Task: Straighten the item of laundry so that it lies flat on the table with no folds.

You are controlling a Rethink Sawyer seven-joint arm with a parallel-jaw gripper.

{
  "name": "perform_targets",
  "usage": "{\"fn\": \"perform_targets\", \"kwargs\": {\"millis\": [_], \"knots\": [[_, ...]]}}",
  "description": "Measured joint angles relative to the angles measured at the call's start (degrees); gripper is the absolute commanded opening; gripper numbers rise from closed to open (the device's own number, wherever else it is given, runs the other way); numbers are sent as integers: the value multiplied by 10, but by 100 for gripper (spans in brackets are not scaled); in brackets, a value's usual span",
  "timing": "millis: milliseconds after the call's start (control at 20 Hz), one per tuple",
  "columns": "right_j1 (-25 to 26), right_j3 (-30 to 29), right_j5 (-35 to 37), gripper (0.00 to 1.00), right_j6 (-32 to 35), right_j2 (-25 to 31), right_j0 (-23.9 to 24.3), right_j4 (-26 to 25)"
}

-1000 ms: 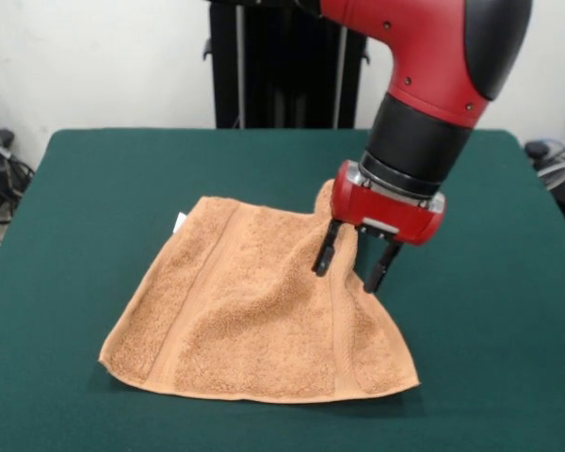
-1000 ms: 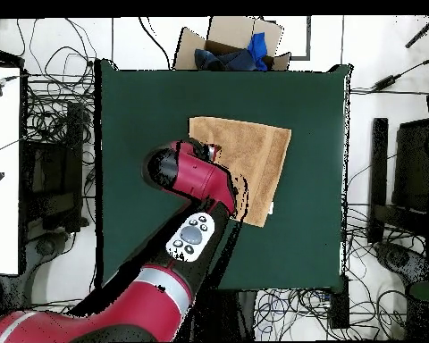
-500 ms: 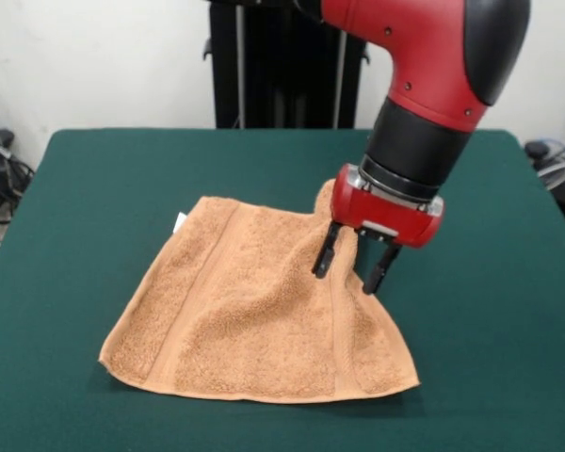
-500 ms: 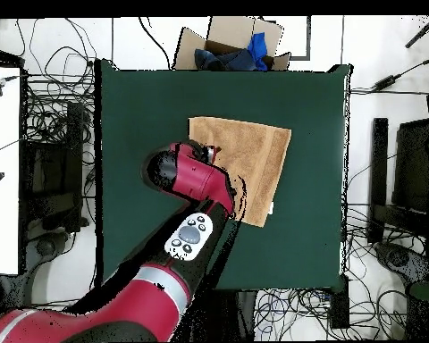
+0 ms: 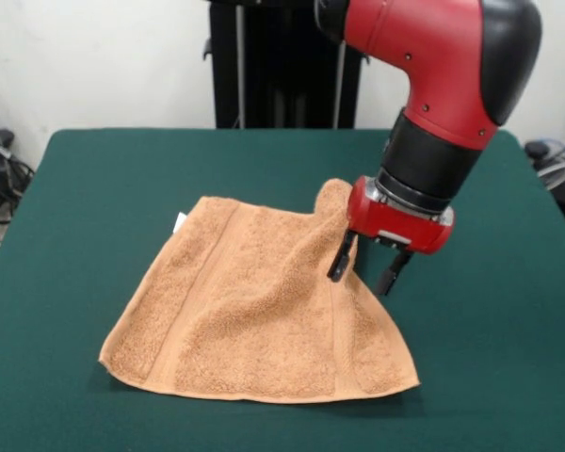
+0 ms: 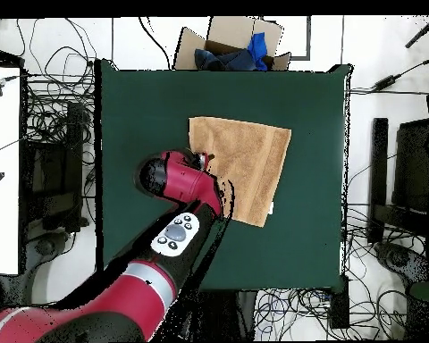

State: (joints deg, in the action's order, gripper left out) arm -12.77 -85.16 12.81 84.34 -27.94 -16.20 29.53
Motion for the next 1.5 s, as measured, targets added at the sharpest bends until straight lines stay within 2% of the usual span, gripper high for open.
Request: {"fn": "perform_targets", "kwargs": {"millis": [650,1500], "knots": [[5,-2,38,100,0,7,1,0],[5,-3,38,100,0,10,2,9]]}}
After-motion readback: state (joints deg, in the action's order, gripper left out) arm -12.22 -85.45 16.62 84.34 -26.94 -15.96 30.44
